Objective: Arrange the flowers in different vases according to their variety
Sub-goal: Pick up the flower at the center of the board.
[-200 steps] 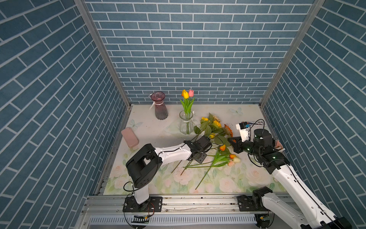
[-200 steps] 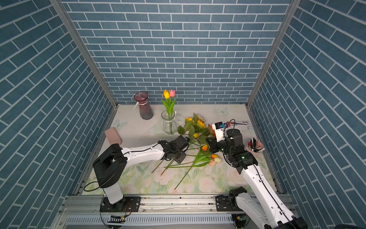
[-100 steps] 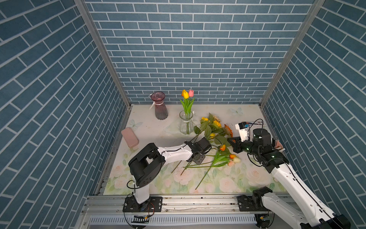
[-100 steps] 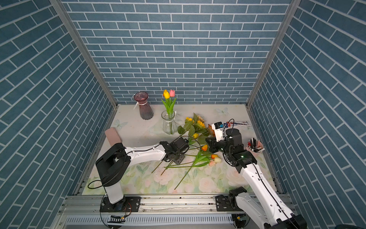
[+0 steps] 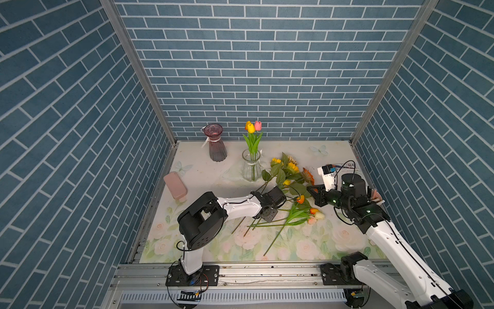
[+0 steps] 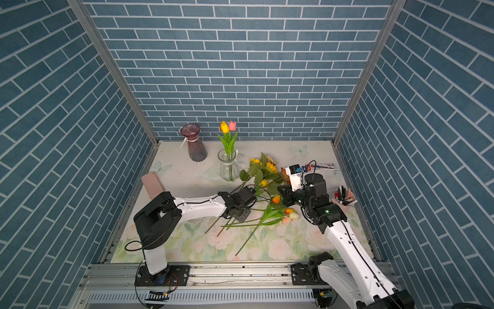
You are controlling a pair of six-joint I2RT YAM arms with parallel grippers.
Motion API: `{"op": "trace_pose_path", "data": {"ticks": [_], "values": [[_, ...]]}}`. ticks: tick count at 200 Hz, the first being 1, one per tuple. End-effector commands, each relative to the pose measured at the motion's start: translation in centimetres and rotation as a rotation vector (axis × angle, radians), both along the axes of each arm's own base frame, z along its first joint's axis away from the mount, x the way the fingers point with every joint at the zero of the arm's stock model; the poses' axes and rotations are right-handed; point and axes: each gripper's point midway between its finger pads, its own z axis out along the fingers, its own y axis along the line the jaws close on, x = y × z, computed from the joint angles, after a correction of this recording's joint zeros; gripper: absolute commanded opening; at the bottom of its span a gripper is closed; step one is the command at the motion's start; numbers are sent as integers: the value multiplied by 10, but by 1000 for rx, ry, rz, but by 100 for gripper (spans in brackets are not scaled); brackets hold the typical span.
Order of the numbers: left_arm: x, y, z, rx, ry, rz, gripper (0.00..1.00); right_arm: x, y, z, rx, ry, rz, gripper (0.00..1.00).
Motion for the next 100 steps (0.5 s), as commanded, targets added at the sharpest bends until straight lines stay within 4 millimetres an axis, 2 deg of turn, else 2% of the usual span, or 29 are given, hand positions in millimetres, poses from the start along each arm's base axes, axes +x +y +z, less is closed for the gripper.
{"op": "trace_pose_path", "data": {"ticks": [1, 23, 48, 69, 100], "values": [[-10, 16, -24, 81, 40, 2, 1, -4, 0, -1, 11, 15, -5, 0], [-7, 18, -26, 95, 25, 10, 0, -5, -1, -1, 9, 16, -8, 0], [-2, 14, -16, 72, -8, 13, 0, -5, -1, -1, 8, 13, -11, 0], [5, 8, 7, 27, -64, 17, 0, -5, -2, -1, 9, 13, -12, 0], [16, 8, 54, -51, -189, 46, 0, -5, -1, -1, 13, 11, -8, 0]]}}
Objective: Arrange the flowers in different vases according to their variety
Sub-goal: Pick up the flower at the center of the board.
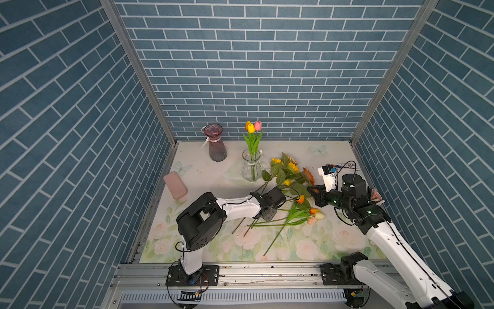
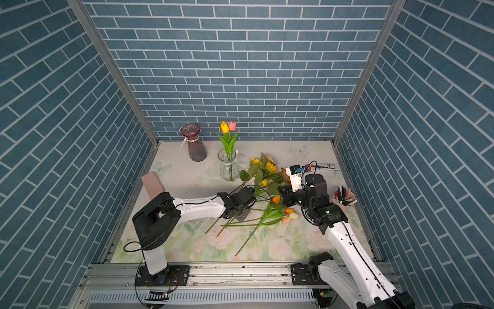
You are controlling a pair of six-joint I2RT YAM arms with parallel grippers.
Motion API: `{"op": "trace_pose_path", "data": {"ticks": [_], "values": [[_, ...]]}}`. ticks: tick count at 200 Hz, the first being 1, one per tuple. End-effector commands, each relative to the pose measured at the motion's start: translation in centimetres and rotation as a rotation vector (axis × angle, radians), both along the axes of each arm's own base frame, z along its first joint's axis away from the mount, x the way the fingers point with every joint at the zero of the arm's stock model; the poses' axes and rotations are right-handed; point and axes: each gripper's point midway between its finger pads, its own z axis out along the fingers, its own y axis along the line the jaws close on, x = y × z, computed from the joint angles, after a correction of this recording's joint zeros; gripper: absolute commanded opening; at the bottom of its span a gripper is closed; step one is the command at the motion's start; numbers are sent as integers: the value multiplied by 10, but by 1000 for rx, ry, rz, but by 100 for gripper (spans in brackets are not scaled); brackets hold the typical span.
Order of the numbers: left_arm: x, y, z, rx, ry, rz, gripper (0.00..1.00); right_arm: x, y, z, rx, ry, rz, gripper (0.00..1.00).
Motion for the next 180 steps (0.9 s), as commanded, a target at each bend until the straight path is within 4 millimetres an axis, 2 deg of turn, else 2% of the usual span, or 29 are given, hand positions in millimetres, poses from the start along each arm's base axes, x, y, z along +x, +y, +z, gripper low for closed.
{"op": "trace_pose_path", "data": {"ticks": [1, 46, 86, 109, 138, 160, 180], "values": [[10, 2, 44, -56, -122, 22, 0, -3, 0, -3, 13, 15, -8, 0], [14, 14, 99, -152, -271, 48, 0, -8, 9, 4, 57, -23, 53, 0], [17, 32, 124, -159, -360, 82, 0, -20, 23, 31, 152, -130, 160, 0], [21, 43, 150, -164, -451, 95, 0, -25, 26, 45, 183, -185, 192, 0], [31, 48, 213, -257, -630, 49, 0, -28, 27, 61, 216, -258, 209, 0], [58, 59, 267, -399, -731, 50, 0, -32, 30, 70, 246, -297, 230, 0], [82, 66, 308, -497, -811, 26, 0, -34, 30, 77, 264, -331, 243, 0]]}}
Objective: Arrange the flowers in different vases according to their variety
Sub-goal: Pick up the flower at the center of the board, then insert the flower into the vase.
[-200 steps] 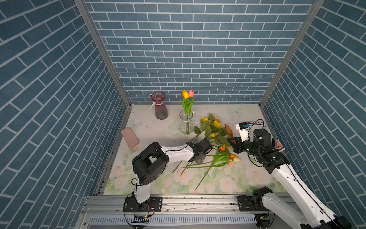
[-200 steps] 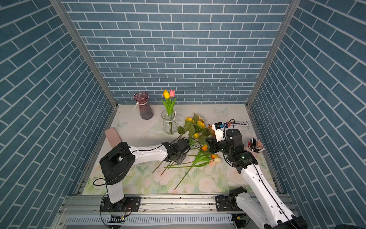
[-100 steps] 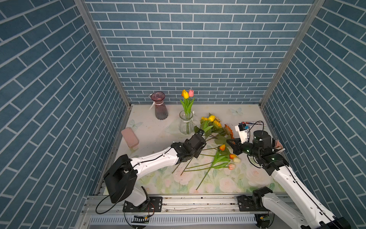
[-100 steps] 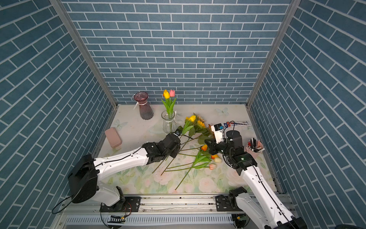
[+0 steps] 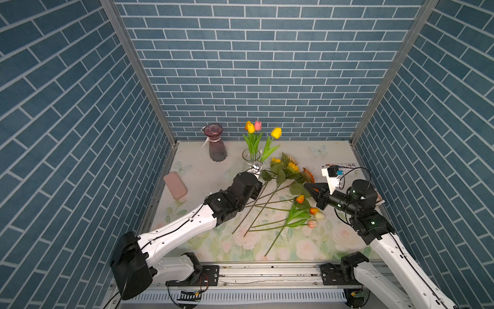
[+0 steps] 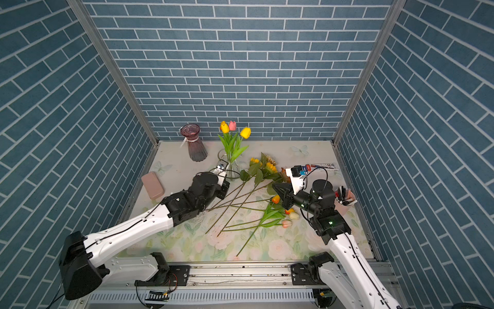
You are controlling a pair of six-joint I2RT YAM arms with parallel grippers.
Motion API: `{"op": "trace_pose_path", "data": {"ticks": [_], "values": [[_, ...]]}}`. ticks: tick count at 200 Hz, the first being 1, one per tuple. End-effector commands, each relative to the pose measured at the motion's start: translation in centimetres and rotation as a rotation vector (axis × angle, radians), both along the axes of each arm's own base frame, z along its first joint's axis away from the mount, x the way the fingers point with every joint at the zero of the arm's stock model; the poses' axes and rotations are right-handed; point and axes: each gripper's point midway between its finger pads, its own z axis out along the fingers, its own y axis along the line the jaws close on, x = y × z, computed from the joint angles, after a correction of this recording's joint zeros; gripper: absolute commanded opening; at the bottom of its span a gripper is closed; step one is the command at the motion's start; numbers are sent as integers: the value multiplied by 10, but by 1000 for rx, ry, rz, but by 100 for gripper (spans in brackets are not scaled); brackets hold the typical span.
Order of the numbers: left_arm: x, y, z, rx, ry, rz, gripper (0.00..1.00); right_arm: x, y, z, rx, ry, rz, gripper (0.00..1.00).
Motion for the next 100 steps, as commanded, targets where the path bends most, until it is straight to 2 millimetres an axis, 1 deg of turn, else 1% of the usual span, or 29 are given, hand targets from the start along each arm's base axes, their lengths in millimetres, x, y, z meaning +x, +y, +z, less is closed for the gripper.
{"op": "trace_pose_path", "data": {"ticks": [1, 33, 45, 60, 69, 83, 100], "values": [[28, 0, 65, -106, -178, -72, 0, -7, 5, 17, 58, -64, 45, 0], [58, 4, 117, -199, -356, -132, 0, -12, 10, 25, 72, -103, 92, 0], [69, 10, 135, -265, -434, -139, 0, -13, 12, 30, 74, -122, 106, 0], [82, 19, 152, -350, -515, -150, 0, -11, 13, 35, 65, -143, 101, 0], [91, 22, 157, -395, -542, -156, 0, -9, 12, 39, 59, -156, 92, 0], [103, 21, 161, -446, -565, -176, 0, -6, 13, 42, 50, -163, 88, 0], [118, 15, 155, -486, -561, -198, 0, -2, 13, 44, 37, -162, 78, 0]]}}
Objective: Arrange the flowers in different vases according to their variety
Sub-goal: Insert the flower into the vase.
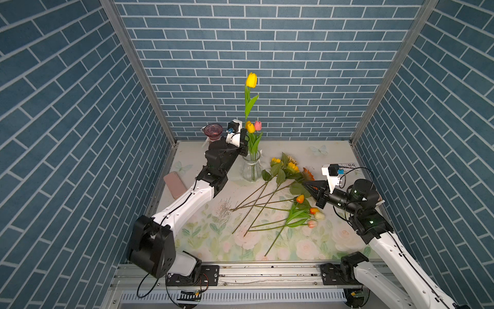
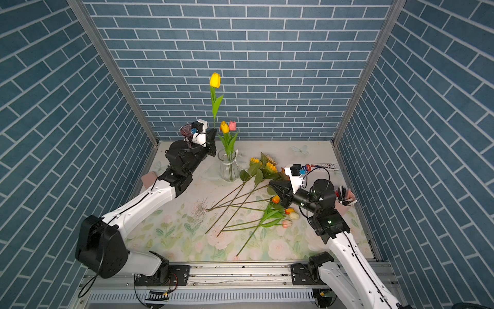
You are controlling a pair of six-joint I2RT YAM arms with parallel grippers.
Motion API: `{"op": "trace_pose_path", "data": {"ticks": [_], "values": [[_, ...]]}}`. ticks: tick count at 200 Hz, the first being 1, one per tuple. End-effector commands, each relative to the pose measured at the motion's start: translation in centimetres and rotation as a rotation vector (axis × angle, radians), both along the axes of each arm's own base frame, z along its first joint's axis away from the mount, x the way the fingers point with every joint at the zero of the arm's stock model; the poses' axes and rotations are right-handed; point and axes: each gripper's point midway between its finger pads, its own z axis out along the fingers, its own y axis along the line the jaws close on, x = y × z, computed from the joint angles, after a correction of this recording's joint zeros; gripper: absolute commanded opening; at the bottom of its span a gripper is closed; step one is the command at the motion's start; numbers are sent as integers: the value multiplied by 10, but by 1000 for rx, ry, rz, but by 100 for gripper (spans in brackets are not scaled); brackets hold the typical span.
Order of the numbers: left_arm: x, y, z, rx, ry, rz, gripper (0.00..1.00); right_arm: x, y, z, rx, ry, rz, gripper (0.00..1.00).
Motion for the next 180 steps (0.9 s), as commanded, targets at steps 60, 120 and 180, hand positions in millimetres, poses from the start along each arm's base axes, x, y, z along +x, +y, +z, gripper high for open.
{"op": "trace_pose_path", "data": {"ticks": [60, 120, 180], "values": [[24, -21, -7, -214, -74, -158, 0, 11, 1, 13, -28, -40, -29, 0], [32, -14, -76, -205, 38, -97, 0, 16, 2, 4, -44, -11, -31, 0], [46, -3, -112, -241, 94, -15, 0, 15, 1, 0, -52, 0, -33, 0]]}}
